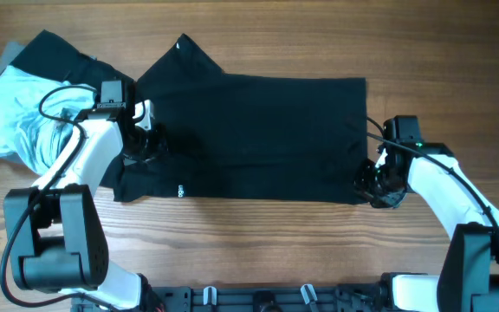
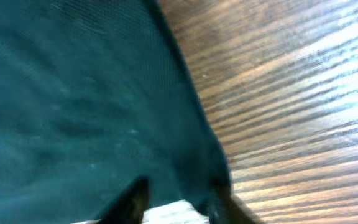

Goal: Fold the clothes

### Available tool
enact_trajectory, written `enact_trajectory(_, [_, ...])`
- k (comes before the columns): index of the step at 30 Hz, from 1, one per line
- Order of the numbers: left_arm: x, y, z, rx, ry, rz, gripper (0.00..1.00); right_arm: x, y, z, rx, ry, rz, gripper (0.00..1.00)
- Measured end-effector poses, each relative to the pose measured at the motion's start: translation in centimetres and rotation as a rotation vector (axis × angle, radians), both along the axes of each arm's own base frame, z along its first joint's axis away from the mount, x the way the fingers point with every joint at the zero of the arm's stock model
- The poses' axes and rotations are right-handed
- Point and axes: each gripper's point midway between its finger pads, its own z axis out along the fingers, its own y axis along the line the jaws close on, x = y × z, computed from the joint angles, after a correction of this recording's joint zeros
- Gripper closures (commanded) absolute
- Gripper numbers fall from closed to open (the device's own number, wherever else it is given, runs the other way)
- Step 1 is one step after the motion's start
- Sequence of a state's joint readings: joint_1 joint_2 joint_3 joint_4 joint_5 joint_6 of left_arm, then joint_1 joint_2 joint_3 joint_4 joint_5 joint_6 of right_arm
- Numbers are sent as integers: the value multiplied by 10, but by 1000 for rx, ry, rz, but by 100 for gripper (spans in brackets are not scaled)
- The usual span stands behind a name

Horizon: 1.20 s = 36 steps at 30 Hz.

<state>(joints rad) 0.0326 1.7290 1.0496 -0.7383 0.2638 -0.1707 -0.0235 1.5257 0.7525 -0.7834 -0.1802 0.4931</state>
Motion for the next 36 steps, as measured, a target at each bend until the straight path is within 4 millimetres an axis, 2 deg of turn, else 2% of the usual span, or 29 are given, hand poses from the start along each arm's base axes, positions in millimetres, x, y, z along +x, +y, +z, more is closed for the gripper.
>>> enact_trajectory(4, [-10,0,-1,-2,42,-1,38,-25,-10,-10,-32,127,-81,95])
enact_trajectory(7, [-23,-1,0,-3,103,-1,37,-24,-21,-10,-23,124,-138,57])
enact_trajectory(8, [-28,-1,2,-4,126,-1,36,-24,-23,-10,-19,122,-142,49])
enact_trajectory(9, [-32,-1,3,-5,146,-1,36,-24,-24,-10,-17,122,-141,47])
enact_trajectory(12, [-38,-1,4,-6,170,-1,37,-24,-24,-10,-16,120,-132,46])
enact_trajectory(15, [-40,-1,4,-5,179,-1,43,-25,-24,-8,-15,129,-131,45])
enact_trajectory(18, [-41,2,3,12,184,-2,46,-17,-25,-2,-16,112,-124,46])
enact_trajectory(23, [-28,12,-2,75,130,7,44,1,-27,16,-19,37,-109,44])
enact_trajectory(26, [-23,14,-18,85,113,10,55,13,-27,33,-19,-41,-97,41])
enact_trajectory(30, [-26,15,-26,91,134,19,52,17,-27,47,-20,-105,-92,40])
enact_trajectory(31, [-30,15,-26,90,148,21,57,18,-27,48,-20,-110,-92,40])
enact_trajectory(33, [-31,16,-27,95,153,24,91,18,-27,50,-21,-116,-92,40])
enact_trajectory(34, [-28,16,-28,97,138,25,96,19,-27,50,-21,-118,-92,40])
enact_trajectory(36, [-22,16,-29,95,113,35,96,19,-27,50,-21,-120,-92,40])
